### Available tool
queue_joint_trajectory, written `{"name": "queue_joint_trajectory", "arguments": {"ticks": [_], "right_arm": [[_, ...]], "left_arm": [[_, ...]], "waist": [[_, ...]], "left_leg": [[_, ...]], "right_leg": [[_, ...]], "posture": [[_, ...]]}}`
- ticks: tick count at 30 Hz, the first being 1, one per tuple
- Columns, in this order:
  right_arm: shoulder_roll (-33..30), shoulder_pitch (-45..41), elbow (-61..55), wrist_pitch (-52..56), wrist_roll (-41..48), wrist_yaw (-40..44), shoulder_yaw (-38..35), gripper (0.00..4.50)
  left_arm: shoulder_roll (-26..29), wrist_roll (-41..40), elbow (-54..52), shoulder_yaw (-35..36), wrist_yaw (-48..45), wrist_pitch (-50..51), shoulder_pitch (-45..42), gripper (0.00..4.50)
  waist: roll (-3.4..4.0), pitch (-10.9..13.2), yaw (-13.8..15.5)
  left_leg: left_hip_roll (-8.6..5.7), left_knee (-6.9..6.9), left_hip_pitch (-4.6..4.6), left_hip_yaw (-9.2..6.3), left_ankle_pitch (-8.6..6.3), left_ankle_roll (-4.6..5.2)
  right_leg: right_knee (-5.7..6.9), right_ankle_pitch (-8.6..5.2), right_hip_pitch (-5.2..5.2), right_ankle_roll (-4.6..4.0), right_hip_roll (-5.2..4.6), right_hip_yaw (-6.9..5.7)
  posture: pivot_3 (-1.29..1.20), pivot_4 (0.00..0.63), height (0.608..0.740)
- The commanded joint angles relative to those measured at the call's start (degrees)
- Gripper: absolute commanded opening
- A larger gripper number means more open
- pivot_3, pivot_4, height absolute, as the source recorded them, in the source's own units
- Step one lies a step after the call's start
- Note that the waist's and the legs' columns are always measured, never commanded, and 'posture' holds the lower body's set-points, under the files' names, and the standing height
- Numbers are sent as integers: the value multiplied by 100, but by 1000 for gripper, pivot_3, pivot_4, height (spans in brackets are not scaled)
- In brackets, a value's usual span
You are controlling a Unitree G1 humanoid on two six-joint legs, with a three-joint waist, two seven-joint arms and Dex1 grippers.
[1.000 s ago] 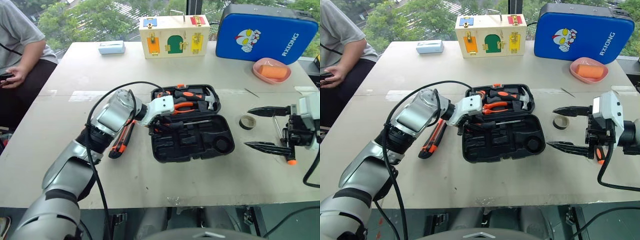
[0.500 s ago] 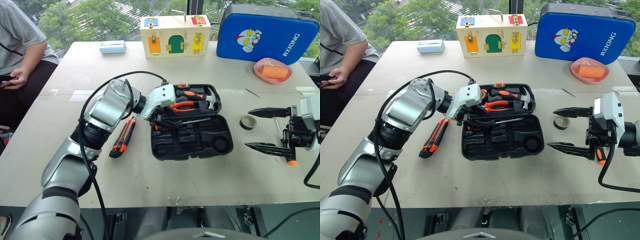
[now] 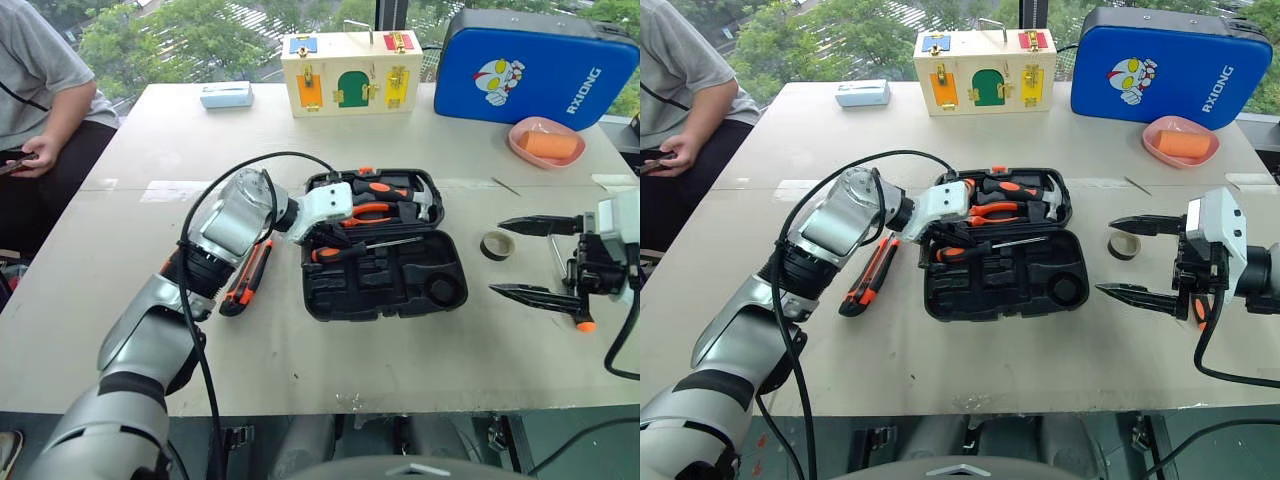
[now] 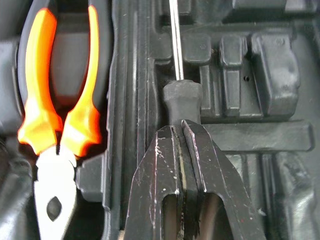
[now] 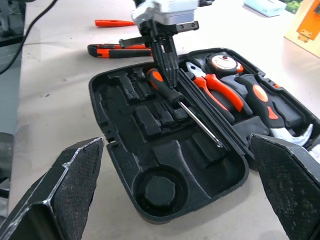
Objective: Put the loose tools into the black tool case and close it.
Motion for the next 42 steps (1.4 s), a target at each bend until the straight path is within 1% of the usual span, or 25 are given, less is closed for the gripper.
{"name": "queue_joint_trajectory", "arguments": {"ticks": [1, 3, 6, 10, 12, 13, 16, 17, 19, 21, 23, 24, 25, 26, 27, 28, 31, 33, 36, 39, 42], "right_arm": [[45, 89, -155, -90, -1, -101, -146, 4500], [52, 127, -166, -97, -29, -136, -147, 4500], [59, 234, -171, -84, -74, -210, -196, 4500], [60, 421, -151, -135, -151, -259, -284, 4500], [69, 464, -154, -113, -130, -322, -347, 4500], [78, 503, -140, -75, -112, -380, -428, 4500], [183, 700, -71, 68, -63, -679, -859, 4500], [259, 794, -69, 62, -117, -824, -1014, 4500], [436, 1069, -100, 124, -199, -1118, -1363, 4500], [597, 1446, -201, 186, -221, -1264, -1707, 4500], [846, 1994, -316, 179, -295, -1359, -2115, 4500], [984, 2303, -361, 180, -337, -1404, -2332, 4500], [1125, 2617, -401, 140, -394, -1417, -2526, 4500], [1293, 2957, -426, 76, -459, -1419, -2715, 4500], [1396, 3168, -446, 26, -494, -1419, -2825, 4500], [1529, 3382, -459, -38, -563, -1458, -2945, 4500], [2097, 3982, -675, -123, -611, -1761, -3310, 4500], [2246, 4162, -754, -147, -605, -1841, -3366, 4500], [2277, 4152, -740, -141, -674, -1985, -3142, 4500], [2022, 3757, -379, 4, -1163, -2423, -2603, 4500], [1889, 3388, -224, 142, -1148, -2502, -2252, 4500]], "left_arm": [[-97, 603, 303, -514, 125, -474, 275, 41], [-147, 696, 418, -528, 123, -616, 298, 41], [-270, 659, 523, -363, 145, -641, 246, 41], [-279, 370, 360, -35, -58, -453, 211, 41], [-266, 49, 143, 229, -266, -226, 218, 41], [-249, -207, -11, 485, -327, 35, 203, 41], [-53, -1304, -625, 1515, -601, 997, 221, 41], [59, -1714, -852, 1834, -729, 1381, 260, 346], [322, -2519, -1341, 2402, -943, 2083, 408, 1154], [463, -2931, -1727, 2722, -835, 2420, 620, 1962], [379, -3161, -2087, 2980, -513, 2424, 881, 2941], [285, -3264, -2250, 3075, -356, 2398, 986, 3226], [196, -3353, -2392, 3136, -222, 2350, 1072, 3818], [147, -3491, -2486, 3138, -193, 2404, 1111, 4265], [132, -3596, -2540, 3127, -179, 2454, 1131, 4397], [114, -3711, -2579, 3093, -211, 2461, 1135, 4397], [-211, -3722, -2557, 2900, 90, 2253, 1113, 4397], [-277, -3638, -2587, 2737, 122, 2036, 1151, 4397], [-142, -3560, -2626, 2481, -98, 1738, 1216, 4397], [-1, -3524, -2603, 2335, -85, 1700, 1245, 4397], [117, -3590, -2718, 2289, -104, 1685, 1292, 4397]], "waist": [[-1, -10, 13], [2, -17, 31], [2, -25, 37], [1, -24, 46], [1, -24, 17], [1, -23, 3], [-6, -18, -15], [-13, -14, -23], [-18, -10, -28], [-11, -14, -29], [0, -20, 0], [1, -21, 51], [-1, -20, 95], [-4, -19, 131], [-8, -16, 144], [-9, -15, 141], [-4, -19, 138], [2, -22, 122], [2, -22, 10], [2, -22, -47], [6, -22, -23]], "left_leg": [[0, 0, 2, -1, 0, 0], [-2, 1, 6, 0, 0, 0], [-3, 4, 12, 1, 0, 1], [-3, 4, 28, -3, -13, 24], [-3, 3, 28, -2, -13, 23], [-2, 2, 28, -3, -13, 23], [0, 1, -1, -8, 0, 1], [0, 1, -7, -10, 0, 0], [4, -2, -11, -16, 0, 0], [4, -6, -7, -16, 0, -1], [3, -8, -1, -13, 0, -1], [2, -6, 0, -14, 0, -1], [1, -2, -1, -19, 0, 0], [1, 1, -2, -19, 0, 0], [0, 4, -2, -17, 0, 0], [-1, 5, -2, -16, 0, 1], [-2, 2, 7, -16, -1, 2], [-1, -2, 14, -10, -1, 2], [1, -7, 23, 3, -1, 1], [3, -14, 32, 9, -1, 1], [3, -18, 39, 23, -1, 1]], "right_leg": [[0, 0, 2, 0, 0, -1], [0, 0, 6, 0, 0, -1], [6, 0, 11, 0, 1, 0], [5, 0, 30, 1, 7, -5], [5, -1, 29, 1, 8, -4], [5, -1, 29, 1, 9, -4], [7, -1, -1, 1, 9, -5], [7, -1, -6, 0, 9, -6], [4, -2, -9, -1, 1, -7], [2, -2, -9, -1, -2, -4], [-1, -2, -3, -1, -3, -1], [-4, -2, 1, -1, -6, 0], [-4, -2, 5, -1, -7, 7], [-4, -2, 7, -1, -7, 10], [-2, -1, 7, 0, -6, 13], [3, -1, 7, 0, -6, 15], [6, 0, 11, 0, -5, 19], [7, 0, 13, 0, -5, 28], [9, -1, 11, -1, -2, 45], [8, -1, 11, -2, 1, 53], [8, -1, 11, -2, 1, 52]], "posture": [[0, 150, 735], [0, 150, 735], [0, 150, 735], [0, 150, 735], [0, 150, 735], [0, 150, 735], [0, 150, 735], [0, 150, 735], [0, 150, 735], [0, 150, 735], [0, 150, 735], [0, 150, 735], [0, 150, 735], [0, 150, 735], [0, 150, 735], [0, 150, 735], [0, 150, 735], [0, 150, 735], [0, 150, 735], [0, 150, 735], [0, 150, 735]]}}
